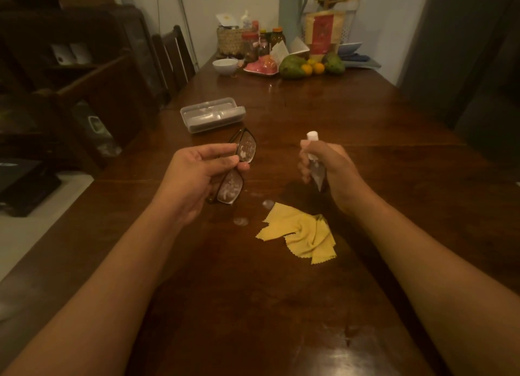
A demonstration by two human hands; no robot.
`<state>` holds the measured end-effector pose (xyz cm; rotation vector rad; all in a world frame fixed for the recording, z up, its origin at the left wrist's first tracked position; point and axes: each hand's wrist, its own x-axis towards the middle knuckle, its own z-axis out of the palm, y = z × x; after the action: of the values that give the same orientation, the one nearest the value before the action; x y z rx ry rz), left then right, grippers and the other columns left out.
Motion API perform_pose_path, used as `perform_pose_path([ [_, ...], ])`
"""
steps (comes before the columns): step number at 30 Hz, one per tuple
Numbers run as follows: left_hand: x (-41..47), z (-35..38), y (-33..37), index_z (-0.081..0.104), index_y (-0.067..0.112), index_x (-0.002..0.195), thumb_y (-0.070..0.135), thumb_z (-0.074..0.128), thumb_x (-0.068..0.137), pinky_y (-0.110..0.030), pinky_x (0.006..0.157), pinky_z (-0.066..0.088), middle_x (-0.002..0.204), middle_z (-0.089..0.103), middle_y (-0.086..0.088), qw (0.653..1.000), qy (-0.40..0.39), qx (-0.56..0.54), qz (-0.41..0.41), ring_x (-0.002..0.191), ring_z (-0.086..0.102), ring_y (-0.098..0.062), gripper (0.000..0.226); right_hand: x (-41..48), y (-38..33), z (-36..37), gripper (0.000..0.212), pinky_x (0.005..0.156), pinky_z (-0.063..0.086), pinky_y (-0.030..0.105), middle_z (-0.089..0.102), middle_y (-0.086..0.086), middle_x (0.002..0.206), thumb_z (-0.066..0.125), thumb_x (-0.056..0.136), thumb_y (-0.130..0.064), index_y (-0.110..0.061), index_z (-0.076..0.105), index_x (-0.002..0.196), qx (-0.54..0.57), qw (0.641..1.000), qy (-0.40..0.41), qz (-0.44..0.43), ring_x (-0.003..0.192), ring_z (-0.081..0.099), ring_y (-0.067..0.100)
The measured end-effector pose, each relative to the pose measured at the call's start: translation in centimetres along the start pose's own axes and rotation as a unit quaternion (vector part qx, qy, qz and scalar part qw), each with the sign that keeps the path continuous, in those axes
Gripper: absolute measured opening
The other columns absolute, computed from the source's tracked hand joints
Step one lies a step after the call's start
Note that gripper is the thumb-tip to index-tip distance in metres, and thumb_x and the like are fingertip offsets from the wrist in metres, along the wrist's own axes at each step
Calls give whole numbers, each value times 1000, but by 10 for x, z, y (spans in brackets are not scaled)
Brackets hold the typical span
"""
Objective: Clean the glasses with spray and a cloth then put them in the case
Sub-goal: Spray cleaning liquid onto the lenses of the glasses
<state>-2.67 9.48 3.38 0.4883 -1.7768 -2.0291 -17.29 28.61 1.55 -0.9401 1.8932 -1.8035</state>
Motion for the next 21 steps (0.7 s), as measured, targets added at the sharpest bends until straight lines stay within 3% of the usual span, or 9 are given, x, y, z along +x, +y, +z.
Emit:
perform_pose_path([
  [3, 0, -2, -1, 71, 9, 112, 5, 68, 89, -25, 65, 59, 93, 79, -13, 999, 13, 34, -2, 91, 77, -22, 24, 6, 11, -15, 16, 79, 43, 36, 65, -13, 68, 55, 96, -34, -22, 60, 87, -36, 999, 16, -6, 71, 62, 8],
  [6, 2, -4, -3, 70, 13, 114, 9, 68, 91, -23, 60, 58, 89, 80, -7, 994, 19, 104, -3, 85, 77, -16, 23, 13, 17, -23, 12, 86, 44, 33, 72, -14, 97, 43, 106, -39, -34, 55, 107, -63, 997, 36, 24, 94, 68, 5],
  [9, 5, -3, -4, 69, 15, 119, 9, 67, 93, -17, 58, 55, 79, 79, 2, 979, 29, 202, 14, 76, 75, -5, 26, 15, 23, -28, 10, 91, 43, 33, 62, -9, 117, 39, 106, -43, -45, 49, 106, -100, 994, 31, 44, 108, 61, 8],
  [12, 5, -2, -7, 64, 18, 126, 7, 65, 94, -15, 57, 56, 73, 78, 8, 970, 24, 243, 13, 74, 74, -5, 34, 15, 27, -31, 14, 78, 41, 27, 56, -7, 111, 39, 106, -43, -46, 51, 99, -139, 989, 38, 43, 98, 51, 8],
  [15, 2, -1, -9, 61, 22, 132, 10, 64, 96, -18, 61, 53, 75, 78, 10, 954, 20, 297, 28, 85, 75, -20, 38, 16, 29, -35, 13, 73, 37, 25, 55, -14, 108, 40, 105, -43, -48, 52, 102, -131, 989, 41, 47, 97, 50, 5],
  [19, 1, -2, -10, 58, 26, 134, 8, 63, 96, -7, 51, 49, 74, 77, 13, 940, 10, 339, 47, 78, 73, -2, 42, 17, 33, -40, 10, 73, 38, 25, 55, -15, 112, 46, 105, -39, -47, 50, 109, -171, 984, 40, 36, 102, 50, 3],
  [21, 0, -3, -11, 56, 30, 136, 10, 63, 96, -11, 52, 51, 74, 77, 11, 925, -2, 376, 56, 77, 72, 1, 45, 17, 35, -41, 16, 72, 38, 25, 55, -15, 113, 51, 103, -36, -42, 49, 118, -186, 981, 54, 33, 104, 51, 3],
])
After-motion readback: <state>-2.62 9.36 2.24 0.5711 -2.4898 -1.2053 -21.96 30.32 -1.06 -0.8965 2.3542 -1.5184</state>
